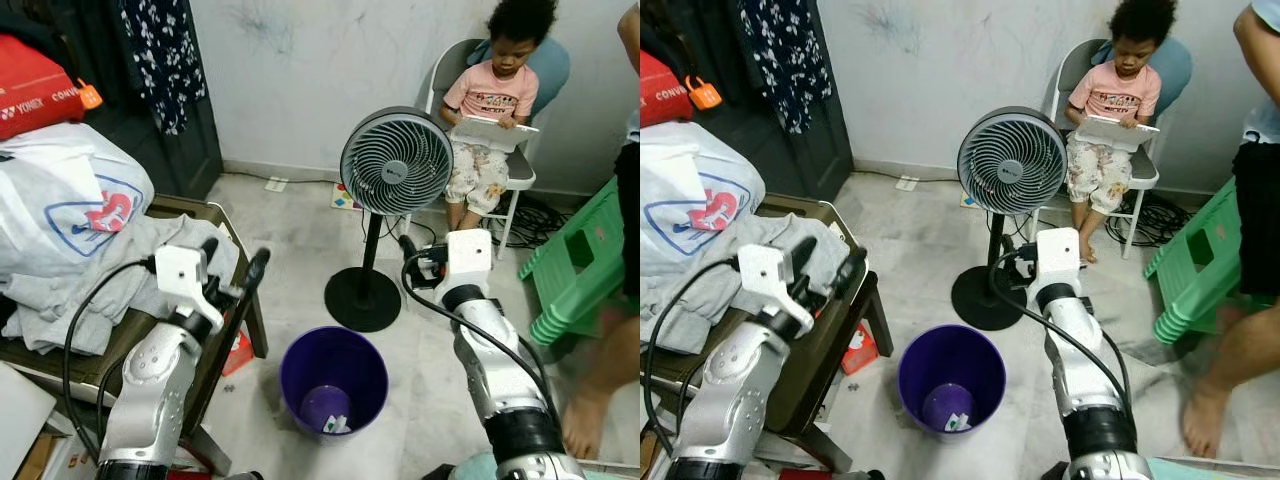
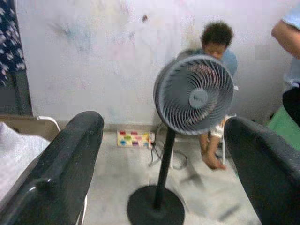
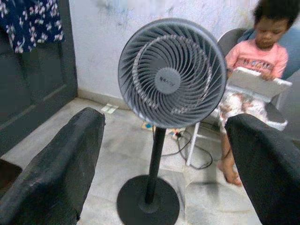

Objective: Clean up the room

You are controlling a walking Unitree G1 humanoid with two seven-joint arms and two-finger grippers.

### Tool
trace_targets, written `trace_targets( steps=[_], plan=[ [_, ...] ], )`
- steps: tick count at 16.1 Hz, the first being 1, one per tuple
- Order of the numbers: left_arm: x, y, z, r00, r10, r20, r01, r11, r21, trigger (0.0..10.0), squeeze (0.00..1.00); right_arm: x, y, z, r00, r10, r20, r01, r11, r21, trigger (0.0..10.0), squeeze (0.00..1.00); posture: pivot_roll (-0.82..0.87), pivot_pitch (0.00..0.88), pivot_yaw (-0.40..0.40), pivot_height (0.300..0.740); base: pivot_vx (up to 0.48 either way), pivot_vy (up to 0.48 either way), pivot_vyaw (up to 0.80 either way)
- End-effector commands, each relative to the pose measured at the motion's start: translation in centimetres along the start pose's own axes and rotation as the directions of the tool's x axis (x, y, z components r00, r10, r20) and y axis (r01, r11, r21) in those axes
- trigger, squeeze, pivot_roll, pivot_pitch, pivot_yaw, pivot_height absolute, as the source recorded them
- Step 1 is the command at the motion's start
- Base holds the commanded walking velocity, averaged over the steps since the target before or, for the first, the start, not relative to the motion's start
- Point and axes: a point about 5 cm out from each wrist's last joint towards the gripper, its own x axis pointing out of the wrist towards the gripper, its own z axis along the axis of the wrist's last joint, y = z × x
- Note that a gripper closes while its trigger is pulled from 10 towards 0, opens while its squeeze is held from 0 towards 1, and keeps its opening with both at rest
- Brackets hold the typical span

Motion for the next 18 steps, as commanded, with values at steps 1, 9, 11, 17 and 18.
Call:
trace_targets(
  steps=[1, 9, 11, 17, 18],
  plan=[
    [-0.3, 0.2, 0.4, 0.999, 0.035, 0.034, -0.036, 0.999, 0.018, 10.0, 0.0, -0.4, -0.2, 0.8, 1.0, -0.012, 0.013, 0.012, 1.0, 0.002, 10.0, 0.0, -0.08, 0.0, 0.017, 0.74, 0.0, 0.0, 0.0],
    [-3.9, 1.0, 0.0, 0.982, 0.186, 0.032, -0.186, 0.982, 0.018, 10.0, 0.0, -2.9, 0.2, 1.1, 1.0, 0.018, -0.017, -0.019, 1.0, -0.024, 10.0, 0.0, -0.05, 0.0, -0.018, 0.74, 0.0, 0.0, 0.3],
    [-3.7, 0.5, 0.4, 0.983, 0.177, 0.038, -0.178, 0.984, 0.024, 10.0, 0.0, -2.4, 0.8, 1.6, 0.999, 0.033, -0.01, -0.033, 0.999, -0.013, 10.0, 0.0, -0.04, 0.0, -0.023, 0.74, 0.0, 0.0, 0.8],
    [-4.2, -0.3, 0.6, 0.987, 0.162, 0.019, -0.163, 0.986, 0.047, 10.0, 0.0, -2.5, 1.4, 1.8, 0.998, 0.055, -0.018, -0.055, 0.998, -0.001, 10.0, 0.0, -0.04, 0.025, -0.024, 0.74, 0.0, 0.0, 0.8],
    [-4.1, -0.4, 0.6, 0.987, 0.16, 0.016, -0.161, 0.986, 0.047, 10.0, 0.0, -2.5, 1.4, 1.7, 0.998, 0.058, -0.02, -0.058, 0.998, -0.002, 10.0, 0.0, -0.04, 0.026, -0.024, 0.74, 0.0, 0.0, 0.8]
  ],
)
